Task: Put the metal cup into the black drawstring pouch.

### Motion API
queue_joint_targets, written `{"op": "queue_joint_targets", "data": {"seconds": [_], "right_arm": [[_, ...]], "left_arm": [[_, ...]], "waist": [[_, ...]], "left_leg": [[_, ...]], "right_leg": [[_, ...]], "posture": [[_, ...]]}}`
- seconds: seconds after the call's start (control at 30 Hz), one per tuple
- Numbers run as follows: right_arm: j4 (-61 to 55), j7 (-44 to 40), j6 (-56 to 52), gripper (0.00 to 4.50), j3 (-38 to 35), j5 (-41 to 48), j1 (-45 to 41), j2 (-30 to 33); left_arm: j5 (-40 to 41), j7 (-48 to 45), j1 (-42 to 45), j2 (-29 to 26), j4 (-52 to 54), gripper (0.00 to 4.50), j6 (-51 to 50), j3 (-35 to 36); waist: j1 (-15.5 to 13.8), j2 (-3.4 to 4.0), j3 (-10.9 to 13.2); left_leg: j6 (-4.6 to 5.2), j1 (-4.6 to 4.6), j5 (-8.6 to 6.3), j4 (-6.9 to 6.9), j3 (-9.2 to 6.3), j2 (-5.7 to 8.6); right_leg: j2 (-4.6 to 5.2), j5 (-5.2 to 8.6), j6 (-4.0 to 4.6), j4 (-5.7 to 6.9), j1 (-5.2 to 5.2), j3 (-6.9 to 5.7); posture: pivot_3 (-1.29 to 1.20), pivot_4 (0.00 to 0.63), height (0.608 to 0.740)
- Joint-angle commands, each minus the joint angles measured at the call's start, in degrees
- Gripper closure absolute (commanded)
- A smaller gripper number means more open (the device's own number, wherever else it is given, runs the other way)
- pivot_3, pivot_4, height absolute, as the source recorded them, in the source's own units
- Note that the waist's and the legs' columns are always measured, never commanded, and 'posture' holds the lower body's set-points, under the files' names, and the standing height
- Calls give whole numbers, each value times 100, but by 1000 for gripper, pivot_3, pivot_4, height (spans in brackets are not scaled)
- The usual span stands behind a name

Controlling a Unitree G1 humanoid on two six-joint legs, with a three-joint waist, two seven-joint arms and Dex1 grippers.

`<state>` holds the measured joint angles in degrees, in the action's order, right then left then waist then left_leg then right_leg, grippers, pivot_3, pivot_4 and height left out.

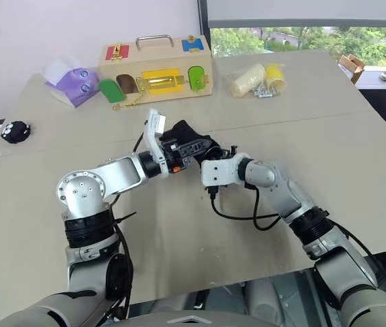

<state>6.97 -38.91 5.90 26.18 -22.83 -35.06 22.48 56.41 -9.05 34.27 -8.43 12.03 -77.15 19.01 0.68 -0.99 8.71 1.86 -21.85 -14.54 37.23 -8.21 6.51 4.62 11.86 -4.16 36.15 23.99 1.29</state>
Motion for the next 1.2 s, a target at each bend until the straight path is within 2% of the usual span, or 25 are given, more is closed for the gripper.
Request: {"op": "queue_joint_targets", "data": {"seconds": [0.03,0.07,0.27,0.37,0.57,0.67,0.87,1.0,1.2], "right_arm": [[-512,275,263,688,-350,170,222,73],[-724,343,245,82,-496,272,371,83],[-1943,496,52,82,-1153,639,1265,257],[-2245,524,-398,82,-1420,965,1643,161],[-2753,401,-2832,82,-1981,2960,2443,-750],[-2828,358,-3522,82,-1992,3432,2560,-936],[-2858,422,-4036,82,-1730,3731,2480,-1068],[-2254,630,-3981,82,-1423,3470,2143,-1189],[-1600,656,-3797,82,-913,3007,1814,-1051]], "left_arm": [[12,-33,62,-80,-61,4500,275,68],[-16,-17,90,-86,-168,4500,342,112],[-23,9,241,-132,-523,4500,529,176],[22,21,299,-135,-594,4500,560,181],[48,32,380,-103,-697,4500,621,162],[51,40,428,-94,-735,4500,632,156],[76,50,453,-117,-742,4500,618,187],[98,95,435,-87,-702,4500,616,195],[143,136,487,-105,-709,4500,650,229]], "waist": [[-3,0,0],[-14,0,0],[-32,0,0],[-39,0,0],[-22,0,0],[-3,1,0],[-19,1,0],[8,1,0],[-8,0,0]], "left_leg": [[0,0,0,0,-1,0],[0,0,0,0,-1,0],[-1,-3,0,0,-2,0],[-1,-1,0,0,-2,0],[-1,4,-1,-2,-9,-9],[-1,4,-1,-1,0,-7],[-1,3,-1,0,-4,-7],[-1,5,-1,-1,-2,-7],[-1,3,-1,0,-3,-6]], "right_leg": [[0,0,0,0,0,0],[0,0,0,0,0,0],[1,0,0,-4,0,-1],[0,0,0,-3,-3,-1],[-7,0,2,0,-8,-1],[-5,0,2,1,-5,8],[-5,-1,3,1,-6,0],[-6,-1,3,2,-3,1],[-5,-1,4,4,-3,-2]], "posture": [[0,150,740],[0,150,740],[0,150,740],[0,150,740],[0,150,740],[0,150,740],[0,150,740],[0,150,740],[0,150,740]]}}
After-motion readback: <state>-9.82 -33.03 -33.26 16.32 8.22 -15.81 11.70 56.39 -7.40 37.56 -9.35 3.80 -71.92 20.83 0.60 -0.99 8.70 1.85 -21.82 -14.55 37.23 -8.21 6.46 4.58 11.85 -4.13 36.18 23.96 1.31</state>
